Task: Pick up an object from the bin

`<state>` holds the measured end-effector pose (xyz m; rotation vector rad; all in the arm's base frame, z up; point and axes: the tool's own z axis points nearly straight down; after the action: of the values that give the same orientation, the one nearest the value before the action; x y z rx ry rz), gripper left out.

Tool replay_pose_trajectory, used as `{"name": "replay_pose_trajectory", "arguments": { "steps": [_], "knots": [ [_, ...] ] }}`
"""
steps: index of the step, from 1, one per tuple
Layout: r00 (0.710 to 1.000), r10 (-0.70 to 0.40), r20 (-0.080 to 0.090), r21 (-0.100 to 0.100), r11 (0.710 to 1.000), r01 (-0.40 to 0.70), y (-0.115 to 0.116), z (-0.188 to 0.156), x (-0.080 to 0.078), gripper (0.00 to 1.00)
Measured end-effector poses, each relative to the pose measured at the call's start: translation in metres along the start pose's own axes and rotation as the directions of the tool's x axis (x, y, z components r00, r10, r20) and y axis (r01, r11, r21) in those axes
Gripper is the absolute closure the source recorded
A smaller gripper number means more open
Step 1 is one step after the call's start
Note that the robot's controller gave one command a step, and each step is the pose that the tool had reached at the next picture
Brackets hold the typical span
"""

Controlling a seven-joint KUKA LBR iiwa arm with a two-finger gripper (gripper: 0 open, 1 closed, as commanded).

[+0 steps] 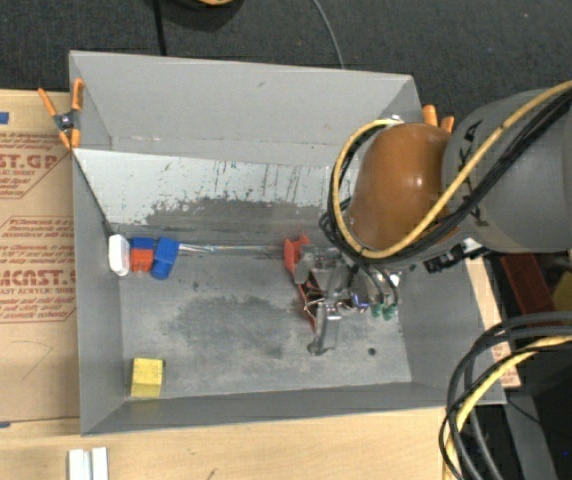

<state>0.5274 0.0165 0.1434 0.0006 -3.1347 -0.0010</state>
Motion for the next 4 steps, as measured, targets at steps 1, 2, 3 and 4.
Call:
{"name": "replay_pose_trajectory", "arguments": {
  "steps": [1, 2, 3, 4],
  "knots": [
    [1.0, 0.0, 0.007, 0.0, 1.0, 0.0, 0.0, -0.004, -0.002, 0.0],
    [0.997, 0.074, 0.009, -0.002, 0.997, -0.074, -0.043, 0.042, -0.01, 0.0],
    [0.997, 0.074, -0.004, 0.0, 0.997, -0.074, -0.062, 0.034, -0.014, 0.0],
    [0.996, 0.088, 0.011, -0.001, 0.996, -0.088, -0.064, 0.0, -0.017, 0.0]
  ]
}}
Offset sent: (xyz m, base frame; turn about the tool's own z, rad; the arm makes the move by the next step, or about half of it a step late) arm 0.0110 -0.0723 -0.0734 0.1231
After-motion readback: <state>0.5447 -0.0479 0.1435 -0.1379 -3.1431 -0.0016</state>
